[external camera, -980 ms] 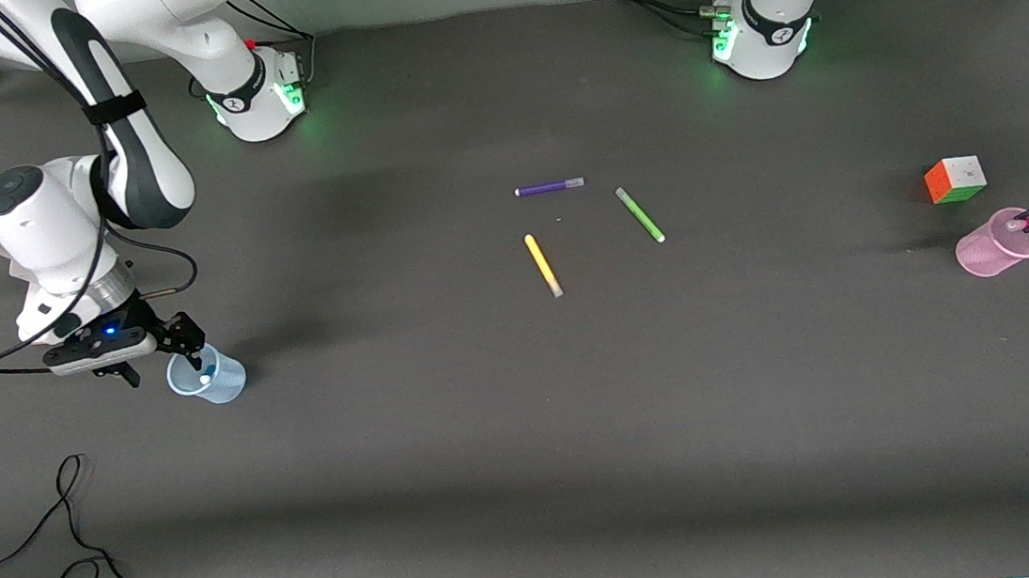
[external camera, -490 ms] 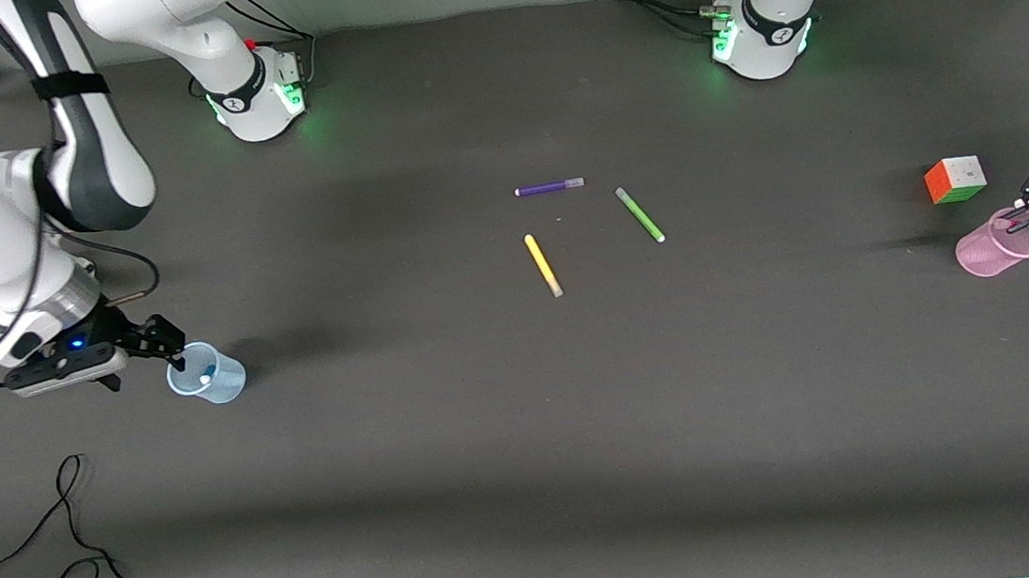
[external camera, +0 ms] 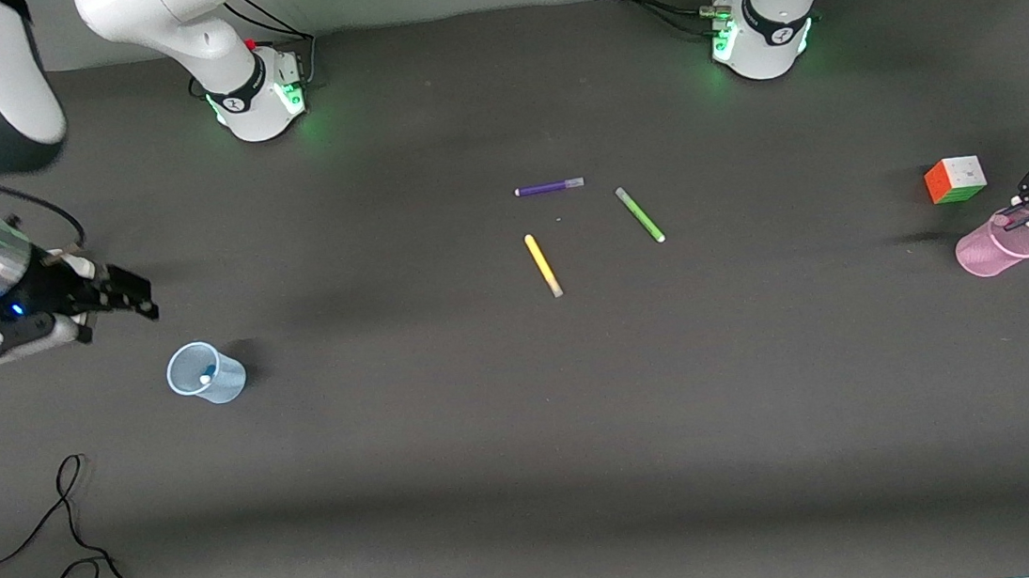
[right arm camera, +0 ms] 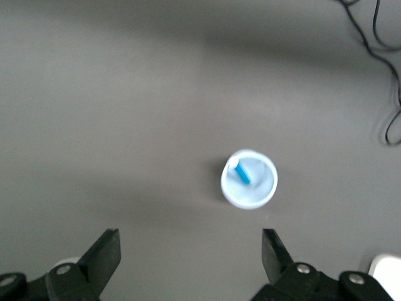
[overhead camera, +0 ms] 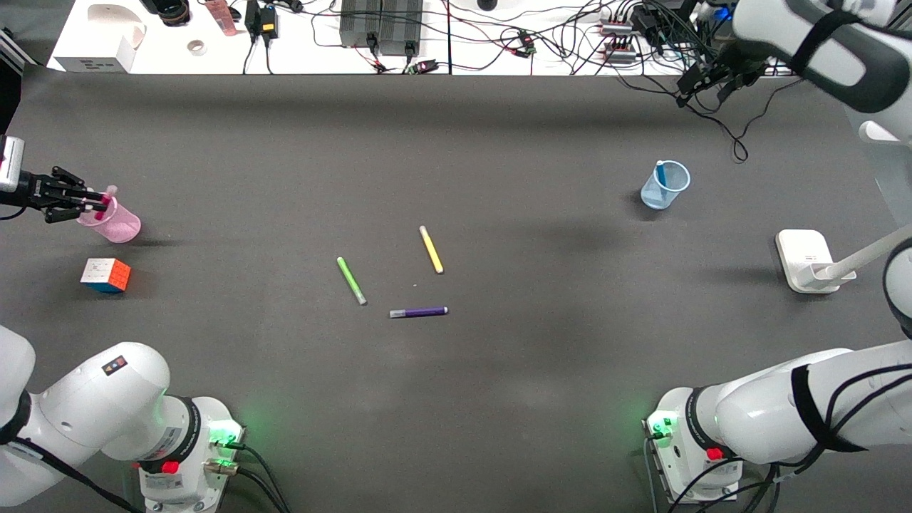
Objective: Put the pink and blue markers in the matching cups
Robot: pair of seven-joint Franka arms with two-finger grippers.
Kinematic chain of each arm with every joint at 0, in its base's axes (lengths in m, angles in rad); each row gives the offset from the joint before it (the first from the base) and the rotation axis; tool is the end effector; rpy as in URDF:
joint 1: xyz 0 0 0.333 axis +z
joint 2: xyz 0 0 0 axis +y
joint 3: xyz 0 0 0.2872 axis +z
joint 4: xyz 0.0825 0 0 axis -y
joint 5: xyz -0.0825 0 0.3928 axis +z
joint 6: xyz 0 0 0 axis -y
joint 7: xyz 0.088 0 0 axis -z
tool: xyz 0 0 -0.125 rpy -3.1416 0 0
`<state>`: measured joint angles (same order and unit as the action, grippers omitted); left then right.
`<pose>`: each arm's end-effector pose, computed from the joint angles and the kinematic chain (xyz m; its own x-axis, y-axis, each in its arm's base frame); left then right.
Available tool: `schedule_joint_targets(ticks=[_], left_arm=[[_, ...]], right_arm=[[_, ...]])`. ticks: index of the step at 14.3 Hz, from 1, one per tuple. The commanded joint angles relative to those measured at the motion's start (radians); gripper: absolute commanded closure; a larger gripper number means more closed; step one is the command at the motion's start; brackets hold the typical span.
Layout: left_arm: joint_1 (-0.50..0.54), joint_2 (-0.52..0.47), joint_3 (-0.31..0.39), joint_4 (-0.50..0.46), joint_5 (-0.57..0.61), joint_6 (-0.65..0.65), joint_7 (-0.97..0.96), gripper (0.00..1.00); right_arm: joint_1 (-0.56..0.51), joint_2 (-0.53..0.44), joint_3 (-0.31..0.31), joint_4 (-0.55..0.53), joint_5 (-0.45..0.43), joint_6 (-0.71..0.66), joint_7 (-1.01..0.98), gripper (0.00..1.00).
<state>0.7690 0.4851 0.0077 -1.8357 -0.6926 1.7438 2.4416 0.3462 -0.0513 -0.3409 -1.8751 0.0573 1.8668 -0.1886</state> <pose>0.4571 0.3524 0.2064 0.1652 -0.6539 0.7383 -0.9732 -0.2294 0.0146 0.5624 0.0060 0.4831 0.9831 0.1755 0.0522 0.1787 -0.9818 -0.0639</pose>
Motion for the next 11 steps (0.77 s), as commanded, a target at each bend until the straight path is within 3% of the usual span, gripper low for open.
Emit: schedule_joint_targets(ticks=[1, 5, 8, 11], left_arm=[[0.013, 0.046, -0.009, 0.064, -0.021, -0.052, 0.023, 0.01], [0.01, 0.027, -0.009, 0.073, -0.022, -0.055, -0.001, 0.01], [-0.011, -0.071, -0.012, 0.087, 0.011, -0.056, -0.2, 0.01], [-0.079, -0.213, -0.014, 0.087, 0.117, -0.056, -0.476, 0.01]], right_arm=[[0.007, -0.036, 0.002, 0.082, -0.001, -0.164, 0.04, 0.0], [0.004, -0.123, 0.088, 0.128, -0.091, -0.326, 0.147, 0.0], [-0.018, -0.153, 0.097, 0.12, -0.093, -0.34, 0.158, 0.0], [-0.065, -0.131, 0.103, 0.108, -0.074, -0.287, 0.159, 0.0]])
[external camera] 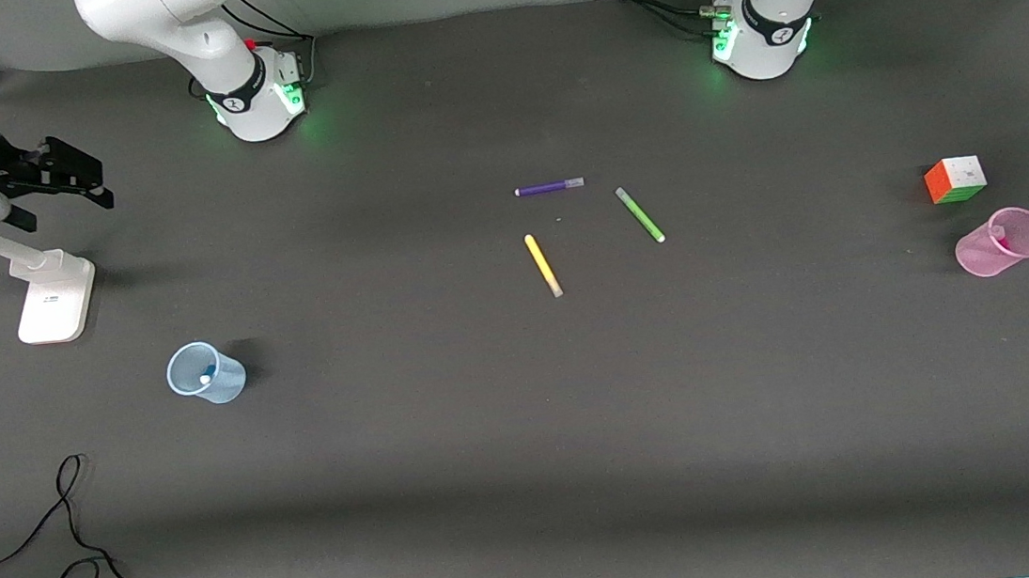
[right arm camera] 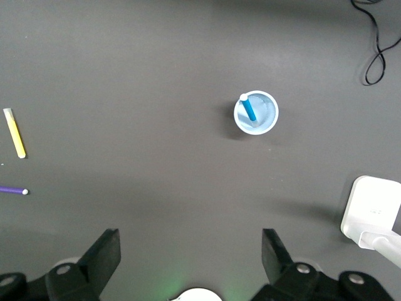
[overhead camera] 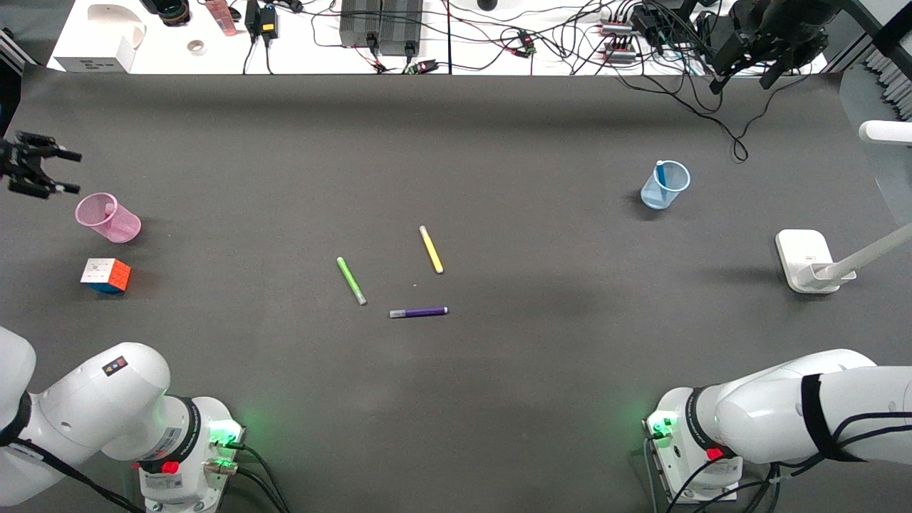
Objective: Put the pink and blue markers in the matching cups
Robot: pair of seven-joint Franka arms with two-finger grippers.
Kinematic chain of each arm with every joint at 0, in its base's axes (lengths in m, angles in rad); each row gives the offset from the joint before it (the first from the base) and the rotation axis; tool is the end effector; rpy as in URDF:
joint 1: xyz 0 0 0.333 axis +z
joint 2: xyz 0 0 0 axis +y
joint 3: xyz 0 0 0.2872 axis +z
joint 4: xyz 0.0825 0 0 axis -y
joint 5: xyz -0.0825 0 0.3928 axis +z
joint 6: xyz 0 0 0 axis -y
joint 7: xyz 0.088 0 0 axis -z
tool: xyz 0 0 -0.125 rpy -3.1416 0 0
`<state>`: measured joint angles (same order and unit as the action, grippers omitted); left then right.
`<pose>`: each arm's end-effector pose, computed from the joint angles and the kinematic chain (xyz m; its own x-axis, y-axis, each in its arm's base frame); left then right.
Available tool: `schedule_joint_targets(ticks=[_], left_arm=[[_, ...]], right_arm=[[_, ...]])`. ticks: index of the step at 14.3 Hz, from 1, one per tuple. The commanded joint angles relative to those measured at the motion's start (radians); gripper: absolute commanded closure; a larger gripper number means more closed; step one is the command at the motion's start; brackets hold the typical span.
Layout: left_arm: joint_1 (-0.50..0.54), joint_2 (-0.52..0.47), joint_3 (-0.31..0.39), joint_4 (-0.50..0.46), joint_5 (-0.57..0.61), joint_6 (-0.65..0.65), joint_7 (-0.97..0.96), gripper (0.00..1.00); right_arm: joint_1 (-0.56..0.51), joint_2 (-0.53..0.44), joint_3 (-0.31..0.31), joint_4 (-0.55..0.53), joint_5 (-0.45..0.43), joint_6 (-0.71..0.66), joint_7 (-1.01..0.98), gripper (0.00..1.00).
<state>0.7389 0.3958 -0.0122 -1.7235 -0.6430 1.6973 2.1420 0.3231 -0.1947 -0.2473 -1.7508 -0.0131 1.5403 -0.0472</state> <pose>0.4976 0.3523 0.3013 0.3063 -0.6794 0.6668 -0.9368 -0.3396 0.0843 0.5039 0.0267 0.5894 0.9916 0.1277 -0.0199 0.1270 -0.9913 -0.0352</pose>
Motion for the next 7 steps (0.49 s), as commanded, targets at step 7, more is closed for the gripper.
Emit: schedule_joint_targets(ticks=[7], left_arm=[[-0.303, -0.4, -0.002, -0.025, 0.31, -0.047, -0.833, 0.01]], right_arm=[[-0.042, 0.009, 0.006, -0.104, 0.002, 0.07, 0.003, 0.0]])
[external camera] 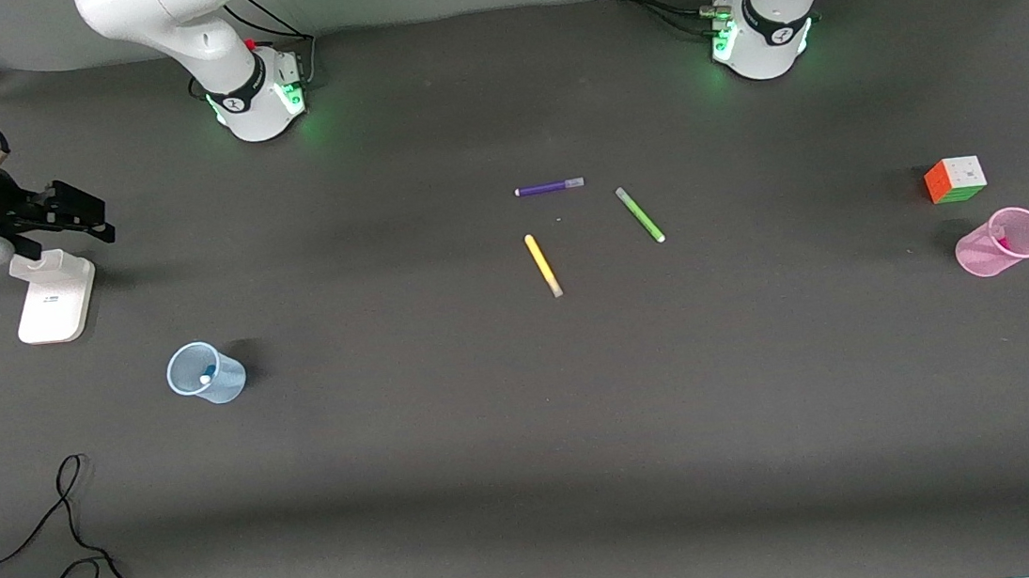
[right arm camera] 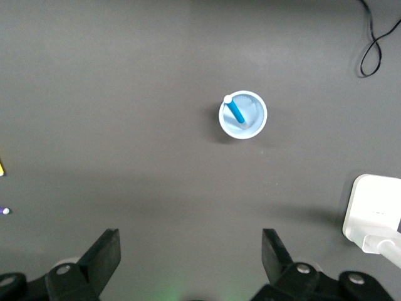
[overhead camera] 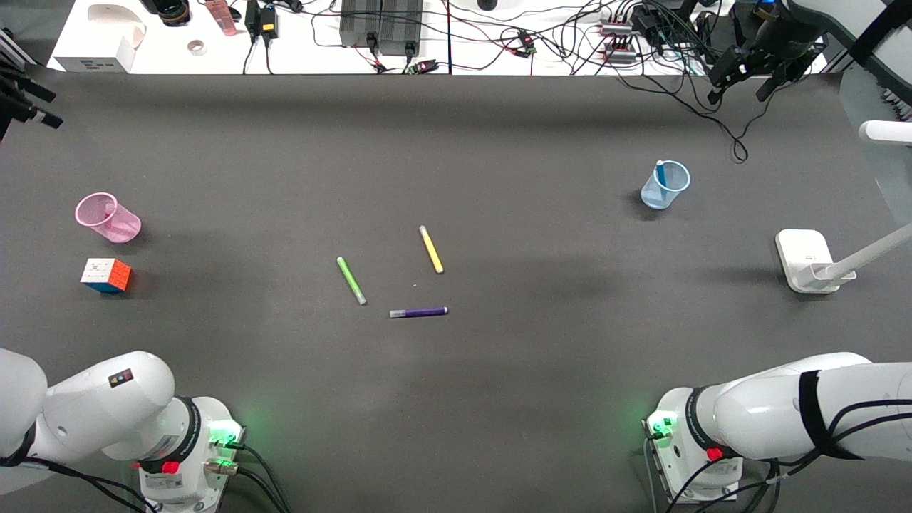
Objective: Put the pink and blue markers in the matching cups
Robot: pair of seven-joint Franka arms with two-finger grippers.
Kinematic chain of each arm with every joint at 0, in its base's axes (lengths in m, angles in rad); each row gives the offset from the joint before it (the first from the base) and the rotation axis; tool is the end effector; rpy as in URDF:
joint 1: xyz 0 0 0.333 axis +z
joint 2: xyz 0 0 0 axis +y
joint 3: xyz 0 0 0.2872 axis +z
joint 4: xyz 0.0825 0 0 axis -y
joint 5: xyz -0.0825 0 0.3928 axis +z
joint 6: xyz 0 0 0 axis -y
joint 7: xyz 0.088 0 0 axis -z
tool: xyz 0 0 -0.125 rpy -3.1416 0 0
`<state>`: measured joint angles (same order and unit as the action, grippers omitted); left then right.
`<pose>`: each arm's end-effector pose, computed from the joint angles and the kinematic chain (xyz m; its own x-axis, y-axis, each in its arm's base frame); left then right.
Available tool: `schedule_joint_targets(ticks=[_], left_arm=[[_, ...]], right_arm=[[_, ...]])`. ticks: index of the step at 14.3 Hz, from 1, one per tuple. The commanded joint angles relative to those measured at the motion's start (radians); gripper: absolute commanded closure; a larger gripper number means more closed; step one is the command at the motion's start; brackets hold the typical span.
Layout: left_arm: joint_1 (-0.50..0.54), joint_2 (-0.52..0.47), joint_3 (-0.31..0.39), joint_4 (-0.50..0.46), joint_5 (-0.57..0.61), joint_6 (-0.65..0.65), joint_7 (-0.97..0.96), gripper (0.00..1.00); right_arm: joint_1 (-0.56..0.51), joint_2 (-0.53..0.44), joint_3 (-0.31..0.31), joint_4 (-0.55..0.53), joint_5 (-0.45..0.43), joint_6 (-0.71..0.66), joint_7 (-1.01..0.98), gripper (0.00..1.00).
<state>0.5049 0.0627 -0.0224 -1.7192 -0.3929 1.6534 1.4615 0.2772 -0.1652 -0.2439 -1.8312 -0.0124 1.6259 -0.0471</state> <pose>0.5299 0.2271 0.4864 0.5906 -0.7228 0.3588 -0.8031 -0.5697 0.1745 0.5170 0.0090 0.5435 0.9954 0.0859 -0.0435 0.0847 -0.9960 -0.0295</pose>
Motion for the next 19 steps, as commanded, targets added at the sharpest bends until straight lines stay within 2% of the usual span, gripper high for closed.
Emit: schedule_joint_targets(ticks=[1, 5, 9, 12, 16, 19], left_arm=[[-0.109, -0.095, 0.003, -0.031, 0.103, -0.003, -0.247, 0.01], [-0.215, -0.15, -0.06, -0.031, 0.21, -0.004, -0.556, 0.01], [-0.218, -0.165, -0.236, -0.028, 0.314, -0.004, -0.855, 0.01], [-0.218, -0.162, -0.329, -0.02, 0.342, -0.009, -1.056, 0.01], [-0.221, -0.146, -0.359, -0.014, 0.342, -0.047, -1.248, 0.01], [-0.223, -0.124, -0.361, -0.014, 0.377, -0.049, -1.27, 0.01]], right_arm=[[0.003, -0.019, 0.003, -0.023, 0.002, -0.017, 0.001, 0.0], [0.002, 0.05, 0.0, -0.005, 0.003, 0.041, 0.007, 0.0], [0.003, 0.052, 0.0, -0.002, 0.008, 0.066, 0.004, 0.0], [0.002, 0.055, -0.001, 0.0, 0.009, 0.083, 0.004, 0.0], [0.005, 0.047, -0.003, -0.002, 0.009, 0.072, -0.007, 0.0], [0.011, 0.058, -0.005, 0.013, 0.009, 0.074, -0.028, 0.0]])
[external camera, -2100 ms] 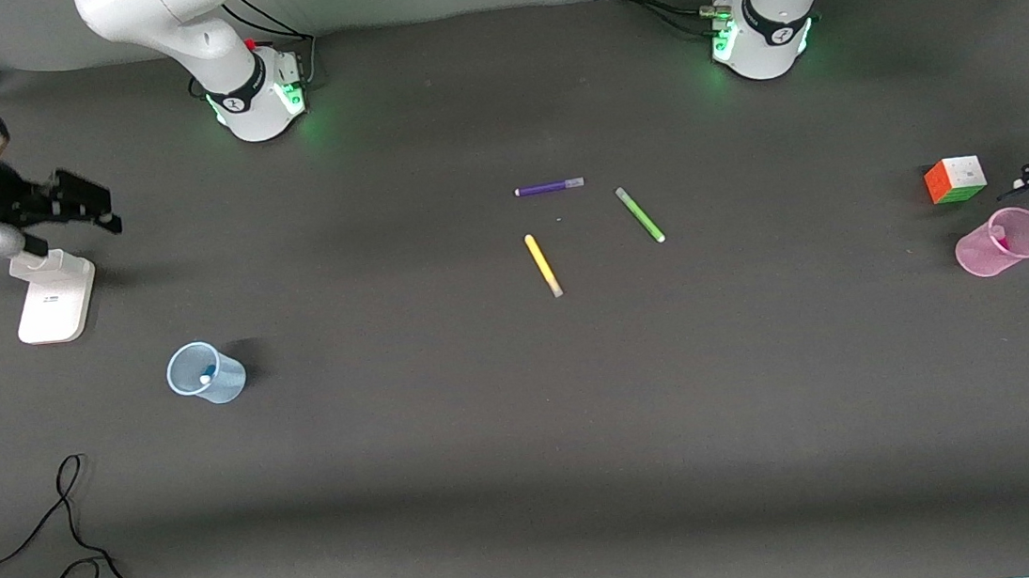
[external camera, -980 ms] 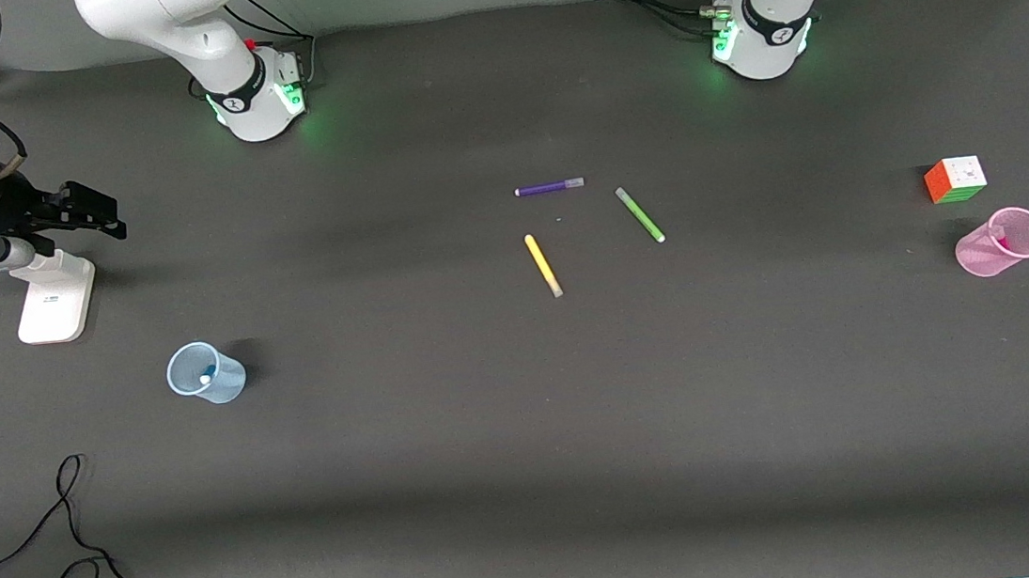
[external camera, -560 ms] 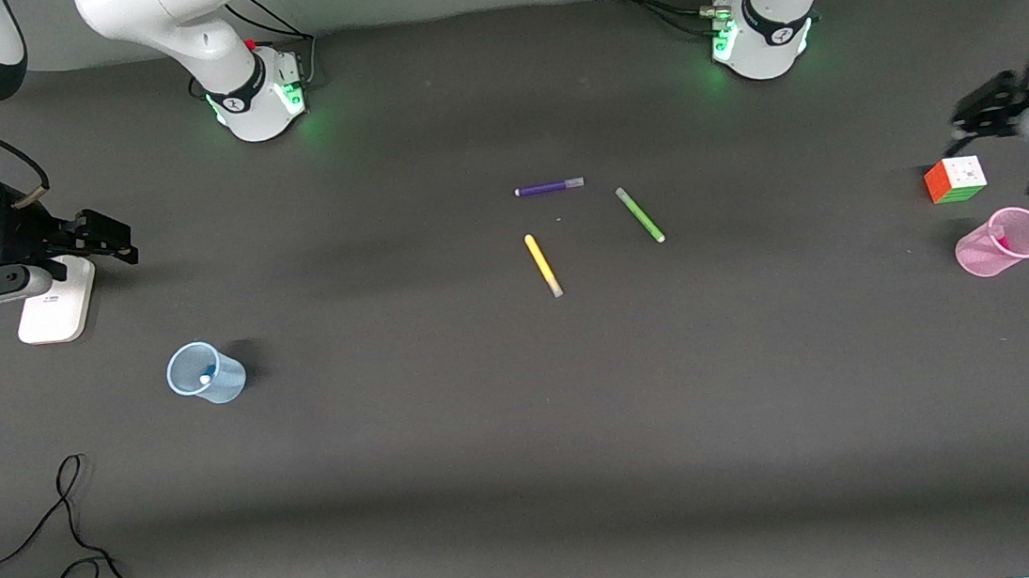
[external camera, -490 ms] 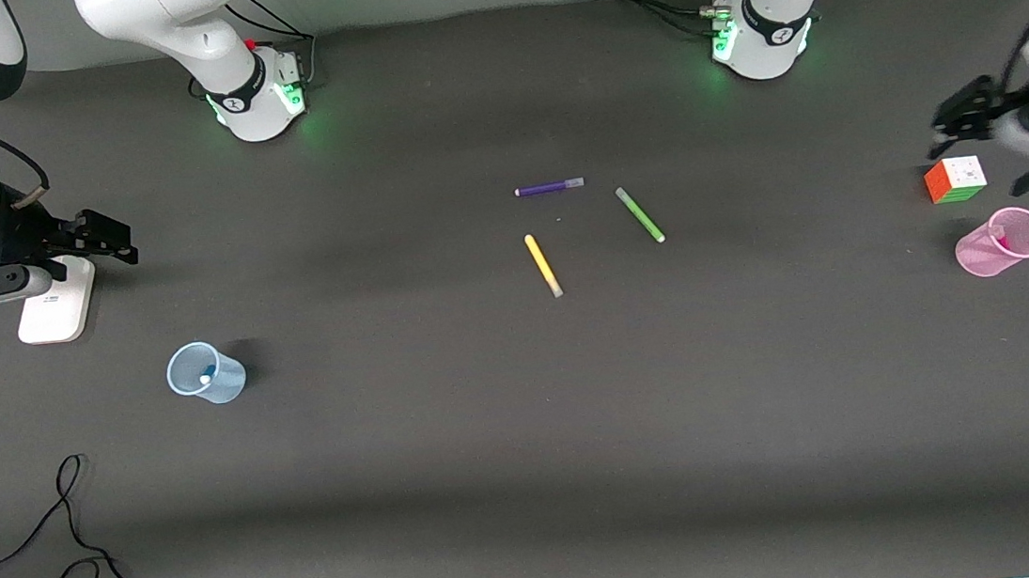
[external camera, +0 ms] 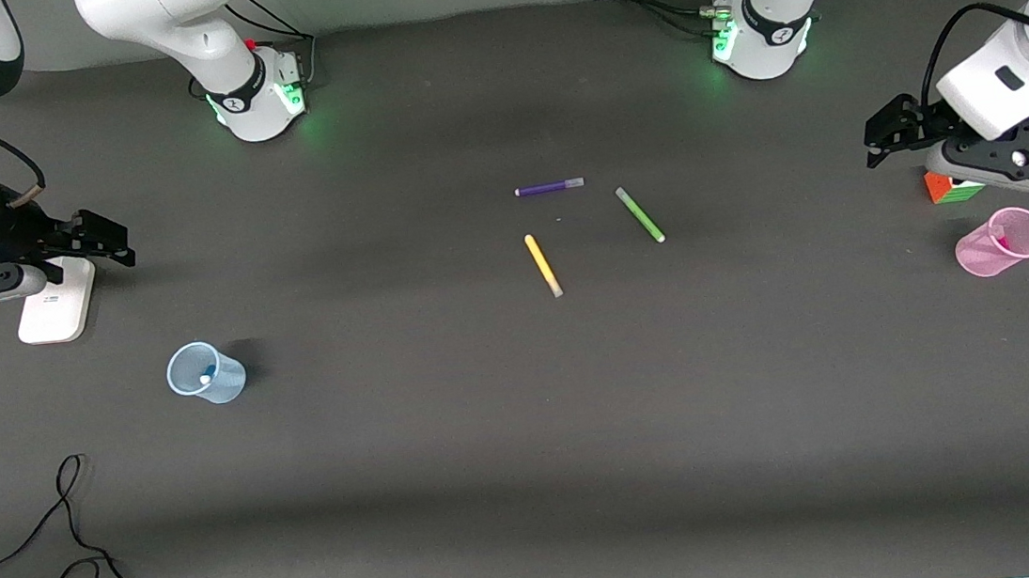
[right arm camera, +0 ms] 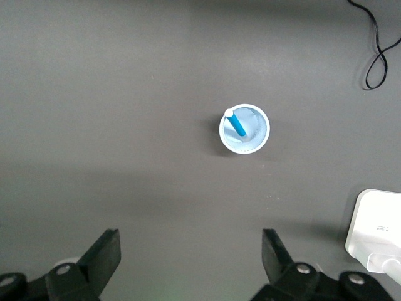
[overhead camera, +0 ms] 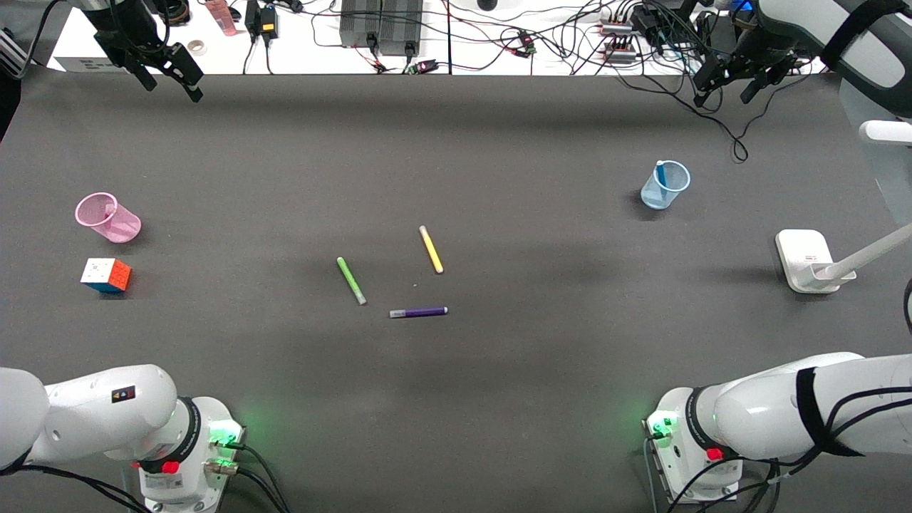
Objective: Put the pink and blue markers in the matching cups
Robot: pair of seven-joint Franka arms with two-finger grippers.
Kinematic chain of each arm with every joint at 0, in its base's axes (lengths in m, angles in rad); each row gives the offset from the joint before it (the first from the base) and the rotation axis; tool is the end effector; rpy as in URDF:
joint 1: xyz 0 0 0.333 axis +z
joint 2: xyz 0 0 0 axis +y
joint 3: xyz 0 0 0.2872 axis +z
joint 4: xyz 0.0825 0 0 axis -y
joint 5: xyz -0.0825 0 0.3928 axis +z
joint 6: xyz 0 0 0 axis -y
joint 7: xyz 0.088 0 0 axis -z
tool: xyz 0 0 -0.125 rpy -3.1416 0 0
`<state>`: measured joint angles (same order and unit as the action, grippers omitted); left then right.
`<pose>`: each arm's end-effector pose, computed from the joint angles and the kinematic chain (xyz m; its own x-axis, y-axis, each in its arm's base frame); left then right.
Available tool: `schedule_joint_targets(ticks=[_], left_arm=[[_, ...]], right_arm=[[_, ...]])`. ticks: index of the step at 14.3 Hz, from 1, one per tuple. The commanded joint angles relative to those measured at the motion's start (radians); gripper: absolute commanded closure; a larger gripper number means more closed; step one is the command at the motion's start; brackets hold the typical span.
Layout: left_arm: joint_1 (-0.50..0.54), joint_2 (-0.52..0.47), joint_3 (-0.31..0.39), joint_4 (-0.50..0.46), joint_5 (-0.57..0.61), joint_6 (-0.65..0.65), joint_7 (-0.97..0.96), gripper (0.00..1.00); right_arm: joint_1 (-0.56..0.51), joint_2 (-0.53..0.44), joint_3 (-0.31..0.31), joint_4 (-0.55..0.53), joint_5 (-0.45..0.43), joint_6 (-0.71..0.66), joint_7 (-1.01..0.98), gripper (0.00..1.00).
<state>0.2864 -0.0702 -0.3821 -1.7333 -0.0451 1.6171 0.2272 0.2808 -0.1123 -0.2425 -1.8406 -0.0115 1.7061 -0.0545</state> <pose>0.5406 -0.0623 0.5395 0.9486 -0.3131 -0.0455 -0.3120 -0.9496 0.0297 0.5363 0.0150 0.5187 0.9950 0.0963 -0.0245 0.0959 -0.9952 -0.0169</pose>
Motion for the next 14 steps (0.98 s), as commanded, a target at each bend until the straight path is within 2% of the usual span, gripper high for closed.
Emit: schedule_joint_targets(ticks=[1, 14], left_arm=[[-0.004, 0.012, -0.001, 0.0, 0.031, -0.013, -0.035, 0.01], [0.006, 0.018, -0.004, 0.018, 0.048, -0.048, -0.037, 0.01]], right_arm=[[0.008, 0.006, -0.006, 0.023, 0.008, -0.003, -0.021, 0.0], [0.006, 0.059, -0.004, 0.054, 0.008, -0.002, -0.002, 0.0]])
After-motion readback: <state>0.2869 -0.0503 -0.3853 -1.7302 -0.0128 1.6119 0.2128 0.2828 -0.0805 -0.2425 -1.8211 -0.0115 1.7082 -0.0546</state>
